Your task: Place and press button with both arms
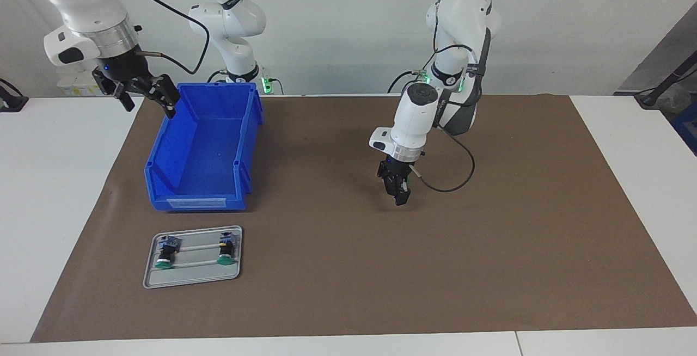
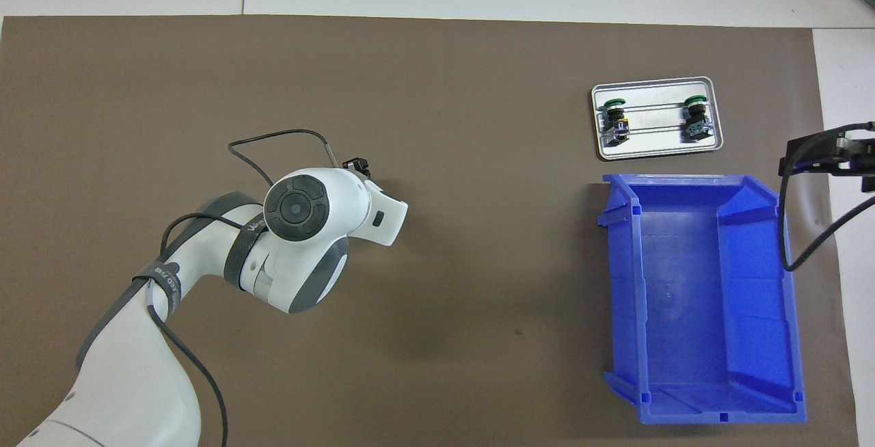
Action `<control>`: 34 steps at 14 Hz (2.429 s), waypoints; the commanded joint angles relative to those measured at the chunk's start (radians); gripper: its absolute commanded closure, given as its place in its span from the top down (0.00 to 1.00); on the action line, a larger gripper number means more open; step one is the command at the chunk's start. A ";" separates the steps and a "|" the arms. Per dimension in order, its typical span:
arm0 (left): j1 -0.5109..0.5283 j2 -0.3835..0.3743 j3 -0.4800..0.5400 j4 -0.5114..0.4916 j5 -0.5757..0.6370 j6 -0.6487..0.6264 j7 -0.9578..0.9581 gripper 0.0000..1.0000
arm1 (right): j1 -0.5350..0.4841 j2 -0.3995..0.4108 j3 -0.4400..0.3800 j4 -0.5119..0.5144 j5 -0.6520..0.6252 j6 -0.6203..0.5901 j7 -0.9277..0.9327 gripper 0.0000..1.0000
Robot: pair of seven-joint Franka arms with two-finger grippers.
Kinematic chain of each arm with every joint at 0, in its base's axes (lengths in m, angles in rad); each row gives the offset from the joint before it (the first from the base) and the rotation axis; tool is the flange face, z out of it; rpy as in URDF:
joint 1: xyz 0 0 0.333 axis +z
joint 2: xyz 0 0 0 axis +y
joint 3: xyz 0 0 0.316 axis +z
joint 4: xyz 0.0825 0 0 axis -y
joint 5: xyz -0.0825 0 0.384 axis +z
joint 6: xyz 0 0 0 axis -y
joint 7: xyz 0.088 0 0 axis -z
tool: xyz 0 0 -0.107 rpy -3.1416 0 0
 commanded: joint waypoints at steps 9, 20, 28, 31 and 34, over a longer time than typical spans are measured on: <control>-0.002 -0.036 -0.006 0.075 -0.021 -0.023 -0.114 0.00 | -0.009 -0.024 0.010 -0.023 -0.017 -0.006 -0.026 1.00; 0.012 -0.179 0.004 0.160 -0.046 -0.400 -0.604 0.27 | -0.007 -0.024 0.013 -0.023 -0.016 -0.011 -0.011 1.00; 0.076 -0.231 0.009 0.156 -0.044 -0.556 -0.800 1.00 | -0.006 -0.024 0.013 -0.024 -0.011 -0.011 -0.012 1.00; 0.128 -0.251 0.008 0.155 -0.032 -0.699 -0.780 1.00 | -0.006 -0.024 0.013 -0.024 -0.005 -0.008 -0.012 1.00; 0.109 -0.256 -0.002 0.149 -0.038 -0.692 -0.821 1.00 | 0.010 -0.024 0.007 -0.023 -0.003 -0.008 -0.018 1.00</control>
